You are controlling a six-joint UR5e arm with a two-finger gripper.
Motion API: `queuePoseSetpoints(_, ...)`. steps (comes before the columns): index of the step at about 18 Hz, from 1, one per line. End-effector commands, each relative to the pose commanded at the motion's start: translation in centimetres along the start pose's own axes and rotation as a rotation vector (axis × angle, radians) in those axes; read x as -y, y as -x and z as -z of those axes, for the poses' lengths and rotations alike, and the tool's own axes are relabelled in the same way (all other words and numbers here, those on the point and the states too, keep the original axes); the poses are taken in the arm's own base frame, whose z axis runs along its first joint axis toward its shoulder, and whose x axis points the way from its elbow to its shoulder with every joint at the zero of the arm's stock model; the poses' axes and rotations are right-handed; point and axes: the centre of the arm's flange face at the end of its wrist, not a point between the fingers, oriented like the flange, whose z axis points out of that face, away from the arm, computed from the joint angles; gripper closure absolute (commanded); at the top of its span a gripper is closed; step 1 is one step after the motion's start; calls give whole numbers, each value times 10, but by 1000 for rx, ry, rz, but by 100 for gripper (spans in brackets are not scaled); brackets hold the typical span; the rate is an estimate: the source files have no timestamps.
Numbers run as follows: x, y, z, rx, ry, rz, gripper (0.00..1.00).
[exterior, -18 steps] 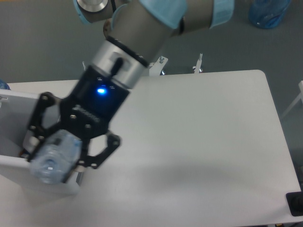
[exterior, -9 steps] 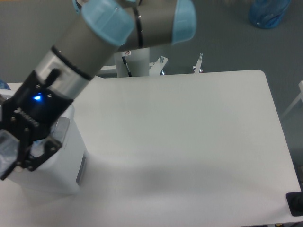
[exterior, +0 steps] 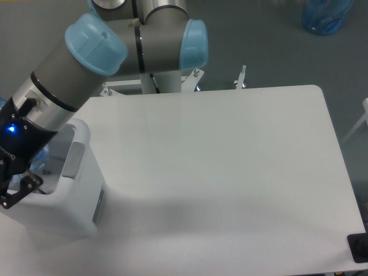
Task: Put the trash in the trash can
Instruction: 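Lower the bottle into the bin and open the gripper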
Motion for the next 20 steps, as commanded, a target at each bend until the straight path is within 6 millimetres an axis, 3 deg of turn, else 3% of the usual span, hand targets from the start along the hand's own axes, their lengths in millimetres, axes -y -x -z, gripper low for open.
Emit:
queuePoseSetpoints(1,-3,-2,1,-1,3,-7,46)
queuePoseSetpoints(2,-4,-1,1,0,4,-6,35)
queuePoseSetpoints(3,-5,-1,1,0,4,-7,13)
queuePoseSetpoints(4,-5,-1,1,0,4,-9,3)
queuePoseSetpoints(5,-5,-1,1,-1,5,-8,0)
queuePoseSetpoints(14,-17,4,10,21,15,15,0)
queuePoseSetpoints(20,-12,51,64,177,-6,3,0)
